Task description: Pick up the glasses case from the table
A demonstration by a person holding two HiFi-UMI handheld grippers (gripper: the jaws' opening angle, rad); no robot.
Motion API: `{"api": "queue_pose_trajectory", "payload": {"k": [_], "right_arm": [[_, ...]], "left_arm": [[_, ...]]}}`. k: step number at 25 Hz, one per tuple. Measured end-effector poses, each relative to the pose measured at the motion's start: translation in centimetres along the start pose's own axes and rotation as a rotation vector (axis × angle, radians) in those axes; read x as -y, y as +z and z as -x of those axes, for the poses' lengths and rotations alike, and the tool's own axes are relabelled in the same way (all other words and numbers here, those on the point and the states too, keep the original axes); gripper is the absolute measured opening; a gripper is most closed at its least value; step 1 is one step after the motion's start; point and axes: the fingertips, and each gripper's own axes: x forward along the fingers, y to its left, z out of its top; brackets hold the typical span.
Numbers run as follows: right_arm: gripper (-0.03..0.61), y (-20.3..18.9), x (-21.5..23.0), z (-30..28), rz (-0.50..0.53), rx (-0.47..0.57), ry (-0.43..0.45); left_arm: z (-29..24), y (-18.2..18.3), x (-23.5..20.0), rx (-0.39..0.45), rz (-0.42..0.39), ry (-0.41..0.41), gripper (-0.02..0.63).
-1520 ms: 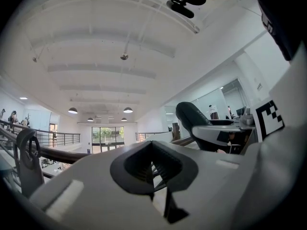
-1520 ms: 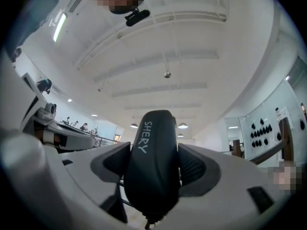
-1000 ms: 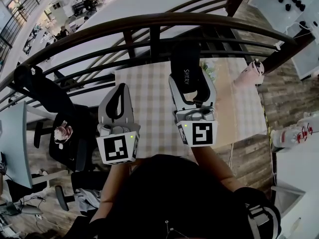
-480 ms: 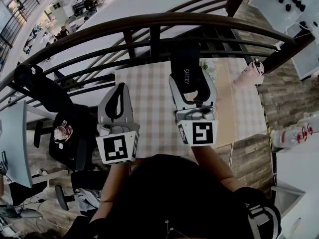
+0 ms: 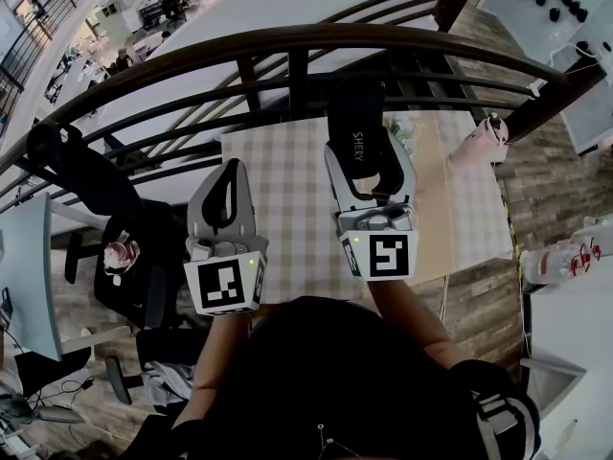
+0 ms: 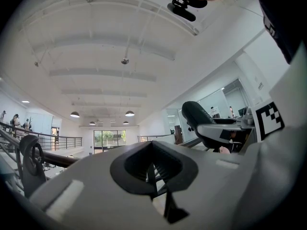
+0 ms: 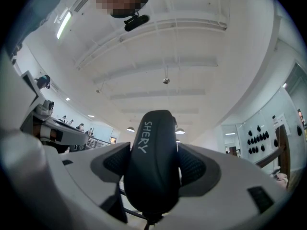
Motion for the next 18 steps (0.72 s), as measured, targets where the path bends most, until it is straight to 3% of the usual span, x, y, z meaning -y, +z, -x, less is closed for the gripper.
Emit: {"api": "queue_pose_trajectory", "payload": {"k": [18], "right_arm": [[0.308, -0.20, 0.10, -0.08, 0.004, -0.009, 0.000]], "left_arm": [[-0.08, -0.12, 0.08, -0.008, -0.001, 0.002, 0.012]]}}
